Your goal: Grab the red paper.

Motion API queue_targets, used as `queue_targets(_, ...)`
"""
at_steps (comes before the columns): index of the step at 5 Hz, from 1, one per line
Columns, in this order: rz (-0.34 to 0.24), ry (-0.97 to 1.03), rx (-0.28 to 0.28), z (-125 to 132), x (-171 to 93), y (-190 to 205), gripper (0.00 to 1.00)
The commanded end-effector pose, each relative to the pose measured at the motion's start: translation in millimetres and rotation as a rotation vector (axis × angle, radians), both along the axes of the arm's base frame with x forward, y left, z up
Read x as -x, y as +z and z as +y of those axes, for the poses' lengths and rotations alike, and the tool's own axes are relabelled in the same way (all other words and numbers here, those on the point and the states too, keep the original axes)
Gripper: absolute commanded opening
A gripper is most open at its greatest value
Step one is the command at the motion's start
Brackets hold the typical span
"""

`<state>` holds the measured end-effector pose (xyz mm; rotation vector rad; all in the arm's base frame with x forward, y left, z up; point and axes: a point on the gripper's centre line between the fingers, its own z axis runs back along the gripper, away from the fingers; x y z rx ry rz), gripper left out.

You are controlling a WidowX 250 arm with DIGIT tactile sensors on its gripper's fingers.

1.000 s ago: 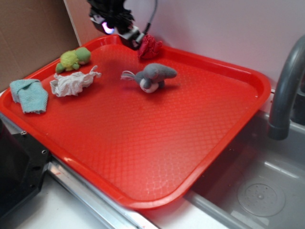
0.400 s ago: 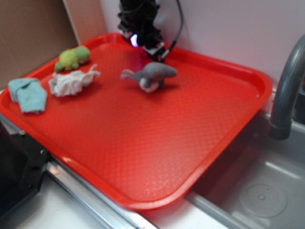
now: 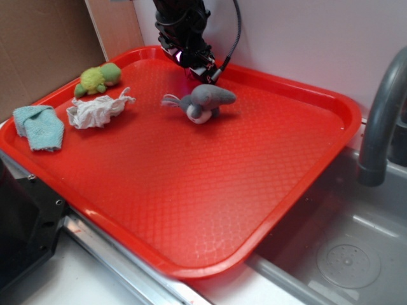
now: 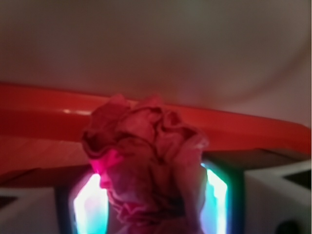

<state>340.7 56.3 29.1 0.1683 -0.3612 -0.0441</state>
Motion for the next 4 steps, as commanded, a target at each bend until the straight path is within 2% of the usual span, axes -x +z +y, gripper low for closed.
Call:
queue_targets(1, 0.021, 0.044, 0.124, -46, 63, 124, 0.0)
queue_targets(2, 0.143, 0.044, 0.201, -53, 96, 180, 0.0)
queue_targets(3, 0.193, 0.015, 0.238, -50, 108, 228, 0.0)
queue_targets(4, 0.24, 0.019, 0.245, -49, 99, 221, 0.0)
